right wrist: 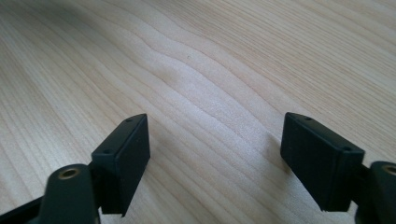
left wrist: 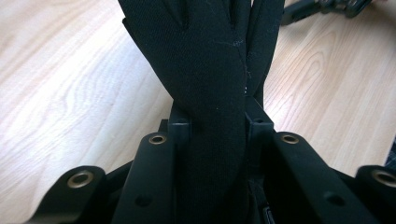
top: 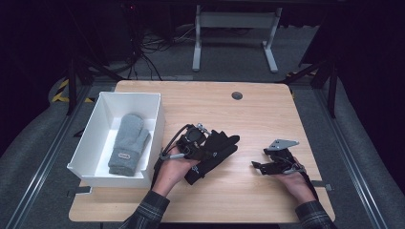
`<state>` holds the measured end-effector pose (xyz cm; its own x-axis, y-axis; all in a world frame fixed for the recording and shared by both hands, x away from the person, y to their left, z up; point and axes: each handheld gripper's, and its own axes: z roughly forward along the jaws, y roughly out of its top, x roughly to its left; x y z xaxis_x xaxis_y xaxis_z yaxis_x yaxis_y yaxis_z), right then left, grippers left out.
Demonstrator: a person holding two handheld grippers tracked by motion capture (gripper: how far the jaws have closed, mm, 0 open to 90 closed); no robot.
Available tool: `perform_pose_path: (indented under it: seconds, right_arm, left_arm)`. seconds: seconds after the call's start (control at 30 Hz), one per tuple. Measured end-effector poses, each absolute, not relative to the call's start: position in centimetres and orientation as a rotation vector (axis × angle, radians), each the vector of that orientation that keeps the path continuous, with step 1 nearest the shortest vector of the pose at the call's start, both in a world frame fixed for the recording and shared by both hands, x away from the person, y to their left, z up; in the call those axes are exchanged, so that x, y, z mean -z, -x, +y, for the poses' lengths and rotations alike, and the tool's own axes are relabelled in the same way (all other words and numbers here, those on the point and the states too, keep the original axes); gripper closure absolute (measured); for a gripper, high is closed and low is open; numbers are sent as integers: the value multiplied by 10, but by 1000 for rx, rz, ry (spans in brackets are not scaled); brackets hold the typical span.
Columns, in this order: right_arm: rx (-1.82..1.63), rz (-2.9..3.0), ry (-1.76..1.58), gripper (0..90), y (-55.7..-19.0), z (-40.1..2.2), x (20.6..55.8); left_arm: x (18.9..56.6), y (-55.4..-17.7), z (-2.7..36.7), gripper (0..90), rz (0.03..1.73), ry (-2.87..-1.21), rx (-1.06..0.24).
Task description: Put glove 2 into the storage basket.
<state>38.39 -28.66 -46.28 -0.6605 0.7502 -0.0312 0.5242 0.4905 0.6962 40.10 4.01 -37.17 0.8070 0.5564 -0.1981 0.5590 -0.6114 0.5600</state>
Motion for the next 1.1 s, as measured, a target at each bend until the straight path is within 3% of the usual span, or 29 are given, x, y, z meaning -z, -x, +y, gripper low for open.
perform_pose_path:
  seconds: [0.47, 1.1]
  right_arm:
    - [-974, 2351, -1101, 77, -386, -285, 469]
    - [-969, 2356, -1104, 31, -385, -288, 470]
  left_arm:
    - [326, -404, 68, 720, 868, -2332, -56]
    - [298, -408, 135, 720, 975, -2210, -113]
